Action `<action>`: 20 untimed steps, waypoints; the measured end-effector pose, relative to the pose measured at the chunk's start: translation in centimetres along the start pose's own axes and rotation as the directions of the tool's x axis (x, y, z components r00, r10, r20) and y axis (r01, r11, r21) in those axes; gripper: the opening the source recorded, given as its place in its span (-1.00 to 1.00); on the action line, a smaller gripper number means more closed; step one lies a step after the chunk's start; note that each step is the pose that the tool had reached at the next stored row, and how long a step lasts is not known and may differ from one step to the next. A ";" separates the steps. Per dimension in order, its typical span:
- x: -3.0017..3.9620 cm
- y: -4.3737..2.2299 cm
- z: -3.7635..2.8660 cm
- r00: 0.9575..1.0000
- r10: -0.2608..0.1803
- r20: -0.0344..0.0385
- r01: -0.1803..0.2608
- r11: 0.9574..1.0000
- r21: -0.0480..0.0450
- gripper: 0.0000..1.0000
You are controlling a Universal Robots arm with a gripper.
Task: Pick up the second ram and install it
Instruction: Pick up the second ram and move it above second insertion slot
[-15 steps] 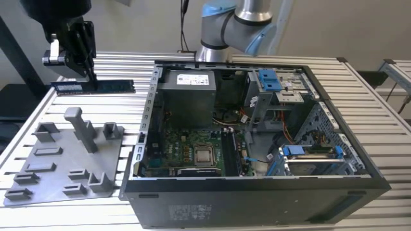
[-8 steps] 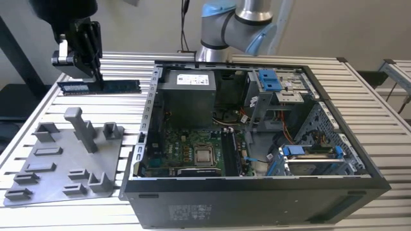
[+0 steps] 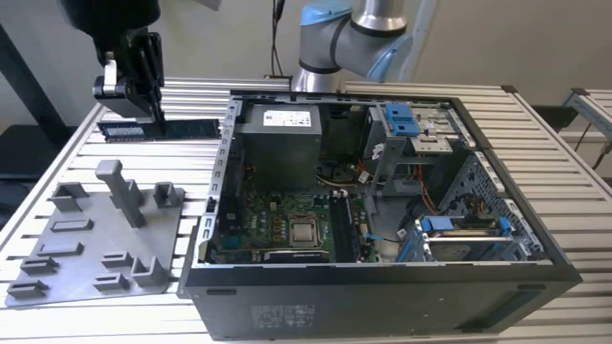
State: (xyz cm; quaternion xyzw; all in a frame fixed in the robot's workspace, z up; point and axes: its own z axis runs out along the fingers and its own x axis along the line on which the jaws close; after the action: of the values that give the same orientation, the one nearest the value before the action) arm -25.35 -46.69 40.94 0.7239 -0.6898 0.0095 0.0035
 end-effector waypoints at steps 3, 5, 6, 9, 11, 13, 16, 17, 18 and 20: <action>0.06 -0.61 0.00 1.000 0.000 0.000 0.000 1.000 0.000 -0.72; 0.09 -0.94 0.01 1.000 0.000 0.000 0.000 1.000 0.000 -0.72; 0.10 -1.08 0.01 1.000 0.000 0.000 0.000 1.000 0.000 -0.72; 0.13 -1.51 0.01 1.000 0.000 0.000 0.000 1.000 0.000 -0.72; 0.15 -1.81 0.01 1.000 0.000 0.000 0.000 1.000 0.000 -0.72; 0.18 -2.12 0.02 1.000 0.000 0.000 0.000 1.000 0.000 -0.72; 0.20 -2.53 0.02 1.000 0.000 0.000 0.000 1.000 0.000 -0.72; 0.21 -2.66 0.02 1.000 0.000 0.000 0.000 1.000 0.000 -0.72; 0.22 -2.79 0.03 1.000 0.000 0.000 0.000 1.000 0.000 -0.72; 0.24 -3.07 0.03 1.000 0.000 0.000 0.000 1.000 0.000 -0.72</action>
State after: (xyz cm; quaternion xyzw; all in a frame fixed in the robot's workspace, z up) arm -22.27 -46.78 40.94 0.7240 -0.6898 0.0095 0.0036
